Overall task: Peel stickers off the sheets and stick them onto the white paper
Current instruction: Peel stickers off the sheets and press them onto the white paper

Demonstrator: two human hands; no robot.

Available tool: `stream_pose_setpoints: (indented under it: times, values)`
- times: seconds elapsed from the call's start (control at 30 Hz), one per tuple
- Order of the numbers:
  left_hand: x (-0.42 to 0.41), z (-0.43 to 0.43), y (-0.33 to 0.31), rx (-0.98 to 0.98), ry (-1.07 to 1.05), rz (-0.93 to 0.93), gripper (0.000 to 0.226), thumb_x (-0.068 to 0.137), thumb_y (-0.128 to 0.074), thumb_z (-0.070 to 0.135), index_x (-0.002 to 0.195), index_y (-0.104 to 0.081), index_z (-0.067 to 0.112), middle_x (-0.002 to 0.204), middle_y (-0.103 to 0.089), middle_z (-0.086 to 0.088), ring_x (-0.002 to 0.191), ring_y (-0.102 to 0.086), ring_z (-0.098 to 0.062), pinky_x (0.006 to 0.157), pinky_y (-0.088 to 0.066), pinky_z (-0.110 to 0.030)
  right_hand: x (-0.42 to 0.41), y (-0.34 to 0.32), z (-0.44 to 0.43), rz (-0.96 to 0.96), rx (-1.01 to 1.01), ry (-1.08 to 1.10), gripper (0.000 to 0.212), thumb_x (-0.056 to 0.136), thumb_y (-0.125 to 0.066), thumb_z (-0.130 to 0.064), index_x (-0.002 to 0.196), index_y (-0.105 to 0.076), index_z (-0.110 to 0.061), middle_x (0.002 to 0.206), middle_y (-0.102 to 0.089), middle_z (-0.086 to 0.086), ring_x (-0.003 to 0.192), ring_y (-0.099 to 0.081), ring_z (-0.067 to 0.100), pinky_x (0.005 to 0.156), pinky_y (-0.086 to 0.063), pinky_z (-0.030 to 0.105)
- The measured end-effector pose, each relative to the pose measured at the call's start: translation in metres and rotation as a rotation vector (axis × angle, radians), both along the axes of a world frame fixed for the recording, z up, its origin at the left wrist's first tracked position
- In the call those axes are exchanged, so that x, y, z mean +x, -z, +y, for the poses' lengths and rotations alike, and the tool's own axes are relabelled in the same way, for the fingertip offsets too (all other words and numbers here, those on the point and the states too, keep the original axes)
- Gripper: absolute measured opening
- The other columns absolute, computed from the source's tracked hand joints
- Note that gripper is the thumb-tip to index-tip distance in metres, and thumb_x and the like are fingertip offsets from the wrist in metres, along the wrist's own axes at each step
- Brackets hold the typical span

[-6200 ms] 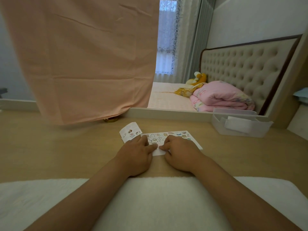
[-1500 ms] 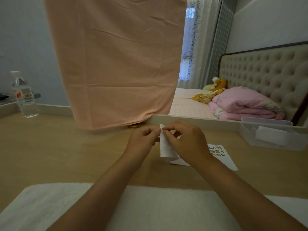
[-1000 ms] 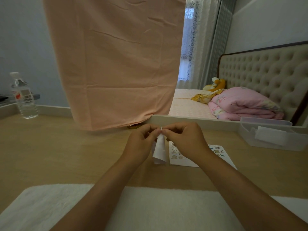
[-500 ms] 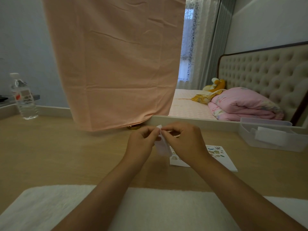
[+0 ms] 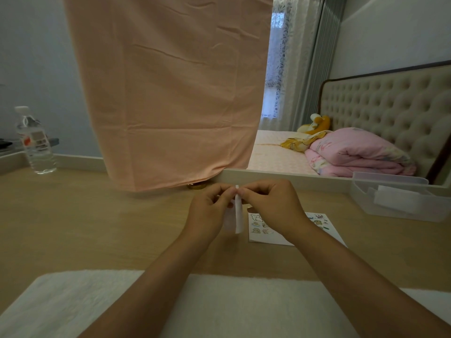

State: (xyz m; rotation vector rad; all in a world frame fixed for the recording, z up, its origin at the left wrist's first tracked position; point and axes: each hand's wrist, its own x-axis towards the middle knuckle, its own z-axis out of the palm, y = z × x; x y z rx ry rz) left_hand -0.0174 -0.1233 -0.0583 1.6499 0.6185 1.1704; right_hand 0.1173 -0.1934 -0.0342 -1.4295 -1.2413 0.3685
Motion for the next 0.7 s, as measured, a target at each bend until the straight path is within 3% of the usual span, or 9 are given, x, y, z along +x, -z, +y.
stream_pose_setpoints:
  times: [0.1, 0.23, 0.37, 0.47, 0.7]
  values:
    - [-0.0002, -0.0008, 0.0, 0.053, -0.017, 0.009, 0.018, 0.099, -0.06, 0.019, 0.091, -0.075, 0.025, 0.087, -0.074, 0.006, 0.087, -0.068, -0.015, 0.075, -0.054, -0.025, -0.0002, 0.0005, 0.0006, -0.024, 0.025, 0.017, 0.01, 0.091, -0.073, -0.021, 0.088, -0.082, -0.021, 0.079, -0.077, -0.007, 0.08, -0.074, 0.01, 0.077, -0.063, 0.039]
    - [0.0011, -0.002, 0.0005, 0.094, -0.044, 0.023, 0.017, 0.098, -0.062, 0.018, 0.089, -0.074, 0.026, 0.084, -0.074, 0.007, 0.083, -0.069, -0.01, 0.08, -0.056, -0.031, 0.0, 0.0028, -0.0006, -0.228, 0.076, 0.094, 0.012, 0.092, -0.071, -0.021, 0.09, -0.081, -0.025, 0.077, -0.075, -0.012, 0.074, -0.07, 0.001, 0.065, -0.053, 0.015]
    - [0.0016, -0.001, 0.0019, 0.063, -0.029, 0.02, 0.015, 0.099, -0.06, 0.019, 0.093, -0.074, 0.019, 0.086, -0.074, 0.004, 0.084, -0.069, -0.011, 0.08, -0.057, -0.034, 0.0014, 0.005, -0.0003, -0.437, 0.138, 0.097, 0.012, 0.093, -0.07, -0.02, 0.096, -0.081, -0.023, 0.083, -0.076, -0.011, 0.078, -0.069, 0.002, 0.069, -0.055, 0.015]
    - [0.0015, -0.0001, 0.0019, 0.026, -0.024, -0.009, 0.016, 0.099, -0.059, 0.019, 0.091, -0.073, 0.021, 0.082, -0.072, 0.006, 0.077, -0.066, -0.01, 0.071, -0.054, -0.026, 0.0028, 0.0008, -0.0012, -0.343, 0.086, 0.043, 0.011, 0.091, -0.073, -0.021, 0.095, -0.081, -0.028, 0.081, -0.075, -0.016, 0.078, -0.068, 0.0, 0.069, -0.053, 0.014]
    - [0.0009, 0.0019, 0.0044, 0.121, -0.039, 0.021, 0.018, 0.099, -0.059, 0.017, 0.089, -0.074, 0.02, 0.081, -0.072, 0.01, 0.076, -0.063, -0.002, 0.071, -0.05, -0.019, 0.0068, -0.0014, -0.0025, -0.232, 0.008, -0.029, 0.01, 0.09, -0.074, -0.019, 0.093, -0.081, -0.025, 0.081, -0.077, -0.011, 0.077, -0.072, 0.001, 0.071, -0.056, 0.018]
